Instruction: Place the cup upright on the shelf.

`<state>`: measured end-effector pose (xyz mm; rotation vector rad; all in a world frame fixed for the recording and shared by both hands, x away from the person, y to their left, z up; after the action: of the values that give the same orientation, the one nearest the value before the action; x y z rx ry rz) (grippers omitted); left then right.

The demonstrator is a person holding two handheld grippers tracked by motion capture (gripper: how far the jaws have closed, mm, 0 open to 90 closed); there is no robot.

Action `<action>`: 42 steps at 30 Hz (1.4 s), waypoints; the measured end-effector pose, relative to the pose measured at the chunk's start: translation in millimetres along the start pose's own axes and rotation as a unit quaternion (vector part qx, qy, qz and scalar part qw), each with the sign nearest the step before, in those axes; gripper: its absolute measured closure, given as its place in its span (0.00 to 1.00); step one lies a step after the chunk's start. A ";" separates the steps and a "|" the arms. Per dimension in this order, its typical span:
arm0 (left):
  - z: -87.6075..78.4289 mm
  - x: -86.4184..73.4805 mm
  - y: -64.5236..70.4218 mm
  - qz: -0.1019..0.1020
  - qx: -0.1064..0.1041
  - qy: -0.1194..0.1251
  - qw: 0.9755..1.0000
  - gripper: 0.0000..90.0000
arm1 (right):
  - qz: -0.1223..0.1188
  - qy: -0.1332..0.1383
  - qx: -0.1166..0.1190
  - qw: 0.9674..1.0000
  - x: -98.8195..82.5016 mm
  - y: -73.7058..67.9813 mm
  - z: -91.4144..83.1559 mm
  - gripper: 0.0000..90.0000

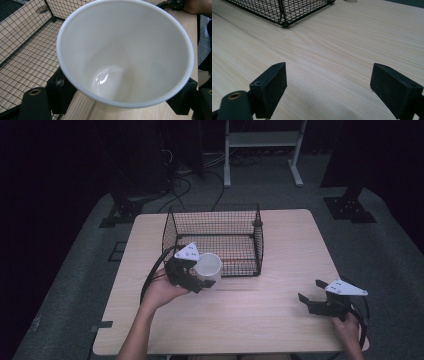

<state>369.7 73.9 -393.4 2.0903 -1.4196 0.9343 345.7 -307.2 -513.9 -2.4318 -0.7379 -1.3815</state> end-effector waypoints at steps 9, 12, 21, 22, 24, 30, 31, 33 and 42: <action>-2.4 11.1 -13.7 -0.002 -0.002 -0.005 1.000 0.24 | 0.003 0.000 0.001 1.000 0.0 0.2 -0.1 0.15; -4.5 17.8 -19.3 0.002 0.000 -0.007 1.000 0.24 | 0.003 0.002 0.002 1.000 0.3 0.2 -0.2 0.15; -6.4 30.2 -28.3 0.007 0.003 -0.009 1.000 0.24 | 0.003 0.003 0.003 1.000 0.3 0.3 -0.5 0.15; -6.7 32.4 -30.1 0.009 0.004 -0.011 1.000 0.24 | 0.003 0.003 0.003 1.000 0.3 0.3 -0.5 0.15; -7.3 37.0 -32.7 0.009 0.004 -0.009 1.000 0.24 | 0.002 0.004 0.004 1.000 0.4 0.5 -0.5 0.15; -5.1 50.9 -40.2 0.013 -0.002 -0.010 1.000 0.24 | 0.002 0.005 0.004 1.000 0.5 0.5 -0.5 0.15; -5.1 50.9 -40.2 0.013 -0.002 -0.010 1.000 0.24 | 0.003 0.005 0.004 1.000 0.6 0.4 -0.5 0.15; -3.3 55.4 -44.6 0.013 -0.002 -0.012 1.000 0.24 | 0.003 0.005 0.004 1.000 0.6 0.5 -0.6 0.15; 4.9 64.1 -60.8 0.010 0.005 -0.024 1.000 0.24 | 0.004 0.005 0.005 1.000 0.6 0.6 -0.6 0.15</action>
<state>443.1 53.1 -348.6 2.1227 -1.4644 0.9079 345.8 -307.7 -513.1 -2.4157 -0.7302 -1.3842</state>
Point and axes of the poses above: each handheld gripper's, and its own axes: z roughly forward along the jaws, x roughly out of its top, y roughly to its right, the point moved 7 cm from there along z, roughly forward along the jaws, and after that the axes turned 2 degrees about -y, right-handed, at the moved point
